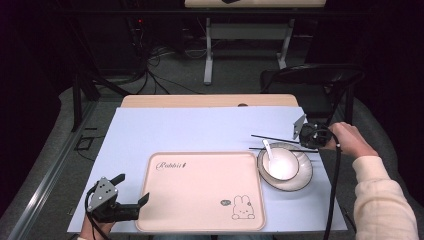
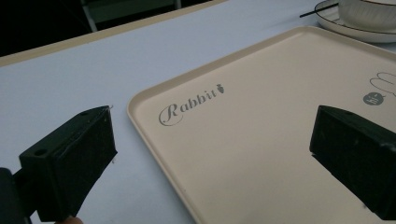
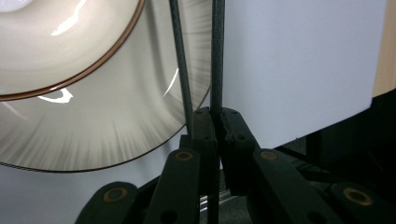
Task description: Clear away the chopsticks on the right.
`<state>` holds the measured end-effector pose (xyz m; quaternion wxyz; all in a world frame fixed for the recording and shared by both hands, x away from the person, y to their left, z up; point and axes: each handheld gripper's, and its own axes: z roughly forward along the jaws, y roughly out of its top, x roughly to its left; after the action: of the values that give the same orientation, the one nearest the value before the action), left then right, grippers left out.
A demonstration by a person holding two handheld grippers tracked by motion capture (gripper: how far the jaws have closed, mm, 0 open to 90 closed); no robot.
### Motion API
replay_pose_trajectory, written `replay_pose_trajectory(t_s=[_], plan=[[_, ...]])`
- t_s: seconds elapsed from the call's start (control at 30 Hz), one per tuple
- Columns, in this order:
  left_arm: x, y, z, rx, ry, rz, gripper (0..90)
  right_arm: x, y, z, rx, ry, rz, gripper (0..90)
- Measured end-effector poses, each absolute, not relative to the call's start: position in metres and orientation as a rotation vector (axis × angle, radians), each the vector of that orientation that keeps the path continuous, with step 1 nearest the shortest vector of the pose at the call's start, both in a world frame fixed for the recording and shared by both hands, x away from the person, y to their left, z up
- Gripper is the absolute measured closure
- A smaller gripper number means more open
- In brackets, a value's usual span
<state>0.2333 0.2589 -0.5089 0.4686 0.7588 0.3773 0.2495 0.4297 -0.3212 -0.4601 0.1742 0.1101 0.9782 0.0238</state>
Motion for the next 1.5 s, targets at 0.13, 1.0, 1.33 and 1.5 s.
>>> replay_pose_trajectory(t_s=[0.13, 1.0, 1.33, 1.5], plan=[[0.233, 0.259, -0.509, 1.863, 0.925, 0.611, 0.1, 0.431, -0.322, -0.452, 0.36, 2.76, 0.062, 85.1], [0.233, 0.258, -0.509, 1.865, 0.924, 0.613, 0.1, 0.404, -0.282, -0.406, 0.733, 2.681, 0.12, 85.2], [0.233, 0.258, -0.509, 1.863, 0.922, 0.612, 0.1, 0.38, -0.245, -0.395, 0.921, 2.665, 0.205, 85.3], [0.233, 0.259, -0.509, 1.865, 0.921, 0.612, 0.1, 0.372, -0.232, -0.399, 0.985, 2.678, 0.244, 85.3]])
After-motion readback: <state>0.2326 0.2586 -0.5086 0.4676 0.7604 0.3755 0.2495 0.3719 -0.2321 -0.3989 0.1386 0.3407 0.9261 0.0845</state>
